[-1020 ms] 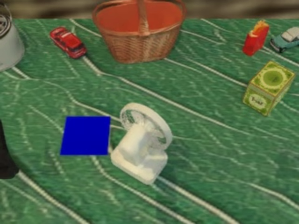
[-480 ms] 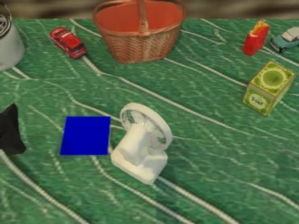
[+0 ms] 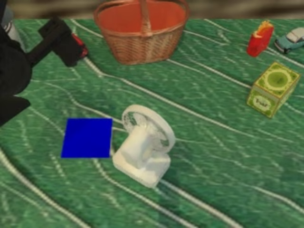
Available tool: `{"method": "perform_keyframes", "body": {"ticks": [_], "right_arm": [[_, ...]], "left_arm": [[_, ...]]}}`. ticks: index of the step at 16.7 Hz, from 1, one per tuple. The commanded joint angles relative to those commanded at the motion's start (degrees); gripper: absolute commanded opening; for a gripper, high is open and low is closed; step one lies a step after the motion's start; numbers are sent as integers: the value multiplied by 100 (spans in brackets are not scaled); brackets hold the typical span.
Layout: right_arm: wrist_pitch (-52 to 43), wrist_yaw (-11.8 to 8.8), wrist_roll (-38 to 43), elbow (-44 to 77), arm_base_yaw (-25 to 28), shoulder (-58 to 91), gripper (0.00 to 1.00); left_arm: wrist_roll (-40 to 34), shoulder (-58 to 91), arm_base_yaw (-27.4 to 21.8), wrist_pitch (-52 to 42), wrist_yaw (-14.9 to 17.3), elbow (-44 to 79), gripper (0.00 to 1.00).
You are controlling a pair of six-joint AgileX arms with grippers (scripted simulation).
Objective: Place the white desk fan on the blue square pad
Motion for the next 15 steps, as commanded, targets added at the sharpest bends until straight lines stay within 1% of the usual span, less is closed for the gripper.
{"method": "perform_keyframes", "body": {"ticks": [4, 8, 10, 12, 15], "right_arm": [[0, 0, 0, 0, 0, 0, 100], [0, 0, 0, 0, 0, 0, 100], [0, 0, 0, 0, 0, 0, 100], [0, 0, 0, 0, 0, 0, 100], [0, 0, 0, 0, 0, 0, 100]], "left_arm": [[-1755, 2384, -724, -1625, 2, 2276, 100], [-3129, 4194, -1296, -2845, 18, 4070, 100], [-3602, 4773, -1501, -3258, 29, 4701, 100], [-3913, 5118, -1635, -3521, 38, 5101, 100], [-4040, 5244, -1690, -3625, 42, 5260, 100]]}}
